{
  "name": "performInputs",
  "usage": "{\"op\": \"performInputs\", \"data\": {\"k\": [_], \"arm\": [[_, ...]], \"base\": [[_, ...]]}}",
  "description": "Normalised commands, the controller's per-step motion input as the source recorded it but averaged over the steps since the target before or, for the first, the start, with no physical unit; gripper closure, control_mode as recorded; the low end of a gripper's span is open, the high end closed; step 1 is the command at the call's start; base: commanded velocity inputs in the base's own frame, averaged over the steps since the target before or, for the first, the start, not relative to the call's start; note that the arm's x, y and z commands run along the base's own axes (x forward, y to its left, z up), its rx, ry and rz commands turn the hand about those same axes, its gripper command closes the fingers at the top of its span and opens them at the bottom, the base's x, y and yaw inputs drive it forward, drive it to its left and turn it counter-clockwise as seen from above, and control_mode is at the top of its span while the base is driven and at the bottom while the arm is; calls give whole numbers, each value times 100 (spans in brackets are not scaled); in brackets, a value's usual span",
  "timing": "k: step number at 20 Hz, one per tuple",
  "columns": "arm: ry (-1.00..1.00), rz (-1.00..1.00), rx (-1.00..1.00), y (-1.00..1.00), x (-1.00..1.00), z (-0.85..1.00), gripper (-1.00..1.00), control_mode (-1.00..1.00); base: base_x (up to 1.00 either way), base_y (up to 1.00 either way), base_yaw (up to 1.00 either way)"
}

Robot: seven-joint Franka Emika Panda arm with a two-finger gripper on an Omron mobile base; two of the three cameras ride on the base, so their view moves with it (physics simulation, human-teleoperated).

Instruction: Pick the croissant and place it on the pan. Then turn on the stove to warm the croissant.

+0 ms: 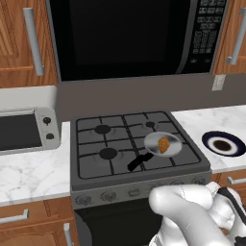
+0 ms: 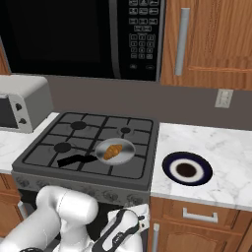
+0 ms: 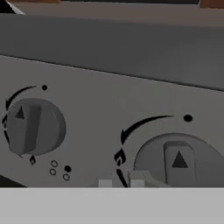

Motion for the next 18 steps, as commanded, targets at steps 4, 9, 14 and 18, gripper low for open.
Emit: {"op": "performInputs", "data": {"k": [4,9,14,18], "arm": [[-68,52,-31,11,-6,9,100,-100],[-67,52,-30,9,-6,10,100,-100],[-69,53,-28,7,-4,4,100,-100],[-70,55,-27,4,-1,0,100,-100]], "base": [[0,0,0],[0,0,0],[0,0,0],[0,0,0]]}}
